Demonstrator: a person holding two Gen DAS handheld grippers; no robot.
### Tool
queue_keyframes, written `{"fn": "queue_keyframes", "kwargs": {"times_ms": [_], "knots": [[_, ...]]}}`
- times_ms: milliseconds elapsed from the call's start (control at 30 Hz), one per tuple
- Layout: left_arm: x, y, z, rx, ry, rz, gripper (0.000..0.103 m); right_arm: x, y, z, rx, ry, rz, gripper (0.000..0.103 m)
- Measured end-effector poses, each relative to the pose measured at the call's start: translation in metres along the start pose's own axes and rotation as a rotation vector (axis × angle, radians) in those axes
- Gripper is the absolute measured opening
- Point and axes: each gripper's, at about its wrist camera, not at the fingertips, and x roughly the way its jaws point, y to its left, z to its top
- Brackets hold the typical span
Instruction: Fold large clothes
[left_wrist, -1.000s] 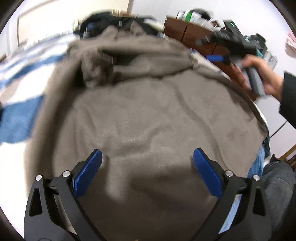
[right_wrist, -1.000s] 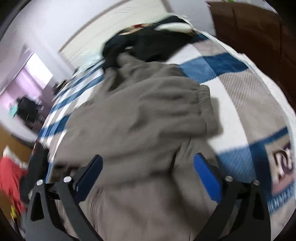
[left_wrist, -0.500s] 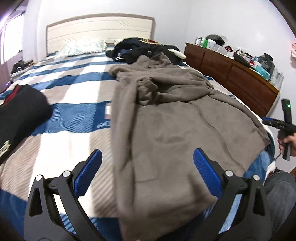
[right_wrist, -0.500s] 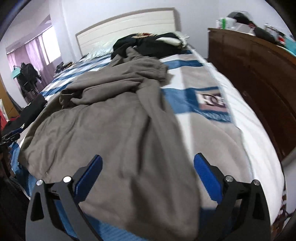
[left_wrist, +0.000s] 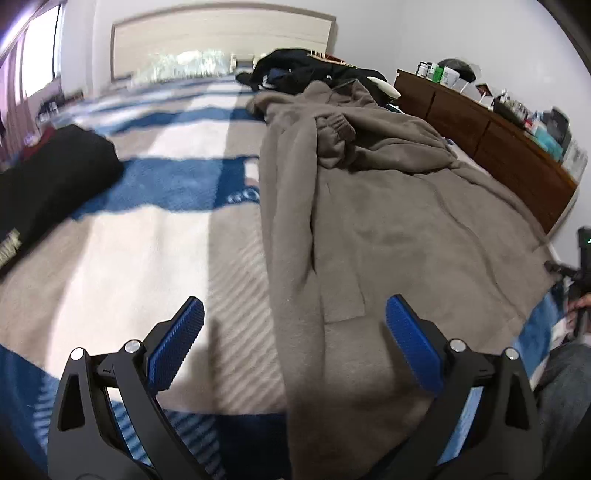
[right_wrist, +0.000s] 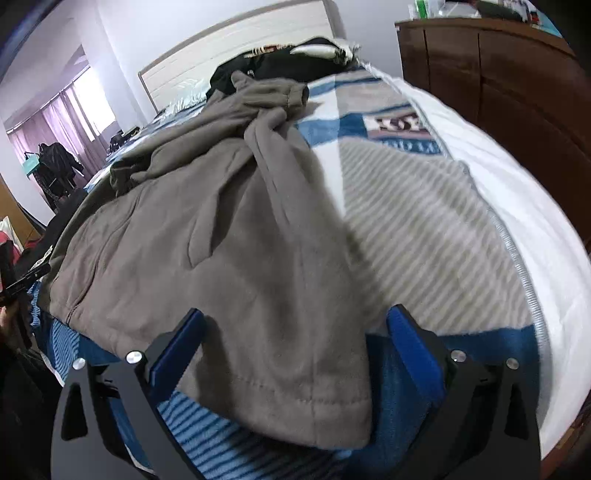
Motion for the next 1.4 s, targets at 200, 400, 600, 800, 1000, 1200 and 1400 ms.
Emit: {"fn": "queue_keyframes", "kwargs": {"times_ms": [200,400,600,800,1000,1200,1400], "knots": [[0.015,-0.018,-0.002,0.019,0.060,-0.176,0.096,-0.005,0.007,0.008,0.053,0.027,0.175,0.098],[0.027,-0.014,-0.006,-0.027,0.109,-0.152,0.096,-0.004,-0.004,0.006,0.055,0.060,0.158,0.090],[0.016,-0.020,-0.013,-0.075,0.135,-0.287,0.096,-0.031,0.004,0.007,0.067,0.012,0.258,0.090],[0.019,-0.020,-0.022,-0.092,0.169,-0.267,0.096,-0.021,0.010,0.007,0.046,0.025,0.146,0.090],[0.012,-0.026,-0.020,-0.063,0.144,-0.170,0.035,-0.014,0.022,0.008,0.046,0.056,-0.100,0.032],[0.005,-0.024,-0.018,-0.061,0.134,-0.216,0.015,-0.033,0.030,0.006,0.012,0.041,-0.101,0.015],[0.009,-0.027,-0.015,-0.082,0.125,-0.247,0.034,-0.034,0.024,0.014,0.100,0.085,-0.037,0.024]]}}
